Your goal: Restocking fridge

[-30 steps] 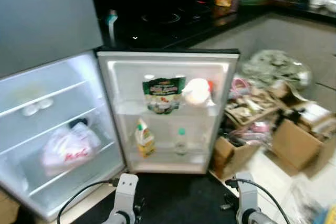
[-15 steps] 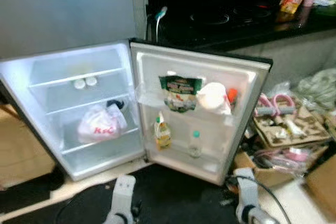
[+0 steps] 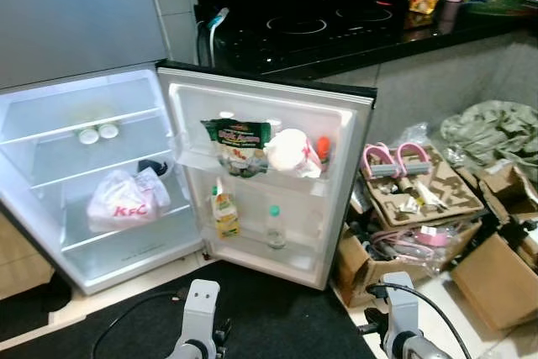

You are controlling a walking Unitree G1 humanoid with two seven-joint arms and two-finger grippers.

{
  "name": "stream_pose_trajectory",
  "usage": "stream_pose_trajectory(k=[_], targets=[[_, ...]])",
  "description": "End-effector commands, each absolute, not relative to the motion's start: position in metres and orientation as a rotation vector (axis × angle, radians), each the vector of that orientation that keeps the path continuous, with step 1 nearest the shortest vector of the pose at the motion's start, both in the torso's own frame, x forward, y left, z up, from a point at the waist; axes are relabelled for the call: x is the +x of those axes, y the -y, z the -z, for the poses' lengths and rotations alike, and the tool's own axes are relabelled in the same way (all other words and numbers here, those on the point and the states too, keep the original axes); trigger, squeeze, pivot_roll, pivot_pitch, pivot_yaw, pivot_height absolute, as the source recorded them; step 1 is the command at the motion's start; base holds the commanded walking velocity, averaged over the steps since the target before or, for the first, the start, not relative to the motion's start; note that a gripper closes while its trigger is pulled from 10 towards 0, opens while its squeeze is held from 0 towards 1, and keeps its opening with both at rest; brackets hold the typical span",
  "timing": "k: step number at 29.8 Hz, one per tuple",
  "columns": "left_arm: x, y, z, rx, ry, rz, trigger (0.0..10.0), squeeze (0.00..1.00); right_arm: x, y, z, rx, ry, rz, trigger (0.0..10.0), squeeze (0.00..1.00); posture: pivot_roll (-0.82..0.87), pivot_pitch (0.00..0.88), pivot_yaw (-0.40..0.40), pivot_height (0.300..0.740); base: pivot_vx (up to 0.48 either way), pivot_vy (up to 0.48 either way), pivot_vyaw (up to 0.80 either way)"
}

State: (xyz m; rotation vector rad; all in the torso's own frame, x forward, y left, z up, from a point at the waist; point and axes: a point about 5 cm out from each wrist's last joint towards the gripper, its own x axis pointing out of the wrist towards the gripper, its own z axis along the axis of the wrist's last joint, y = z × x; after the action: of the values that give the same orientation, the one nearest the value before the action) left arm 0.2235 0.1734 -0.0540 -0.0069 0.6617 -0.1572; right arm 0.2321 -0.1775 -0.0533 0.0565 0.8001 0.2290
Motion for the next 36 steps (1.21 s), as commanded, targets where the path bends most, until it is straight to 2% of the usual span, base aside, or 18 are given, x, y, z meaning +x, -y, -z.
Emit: stream_pose_trajectory(k=[1,9,15,30,36], targets=[[0.221,-0.177,0.055,-0.005,-0.669,0.15,10.0,0.0,0.233,0.176,0.052,0.078,-0.788,-0.222,10.0,0.0,-0.09,0.045,-0.015,0.74,0.0,0.0,0.0],[0.222,-0.176,0.054,0.004,-0.662,0.162,10.0,0.0,0.234,0.176,0.052,0.079,-0.786,-0.223,10.0,0.0,-0.09,0.045,-0.015,0.74,0.0,0.0,0.0],[0.222,-0.175,0.054,0.016,-0.661,0.172,10.0,0.0,0.235,0.175,0.051,0.078,-0.782,-0.226,10.0,0.0,-0.09,0.042,-0.015,0.74,0.0,-0.448,0.0],[0.222,-0.178,0.054,-0.022,-0.653,0.135,10.0,0.0,0.24,0.175,0.048,0.069,-0.761,-0.236,10.0,0.0,-0.09,0.04,-0.014,0.74,0.0,0.0,0.0],[0.219,-0.182,0.055,-0.002,-0.659,0.123,10.0,0.0,0.267,0.174,0.026,0.058,-0.647,-0.236,10.0,0.0,-0.09,0.048,-0.006,0.74,0.0,0.0,0.0]])
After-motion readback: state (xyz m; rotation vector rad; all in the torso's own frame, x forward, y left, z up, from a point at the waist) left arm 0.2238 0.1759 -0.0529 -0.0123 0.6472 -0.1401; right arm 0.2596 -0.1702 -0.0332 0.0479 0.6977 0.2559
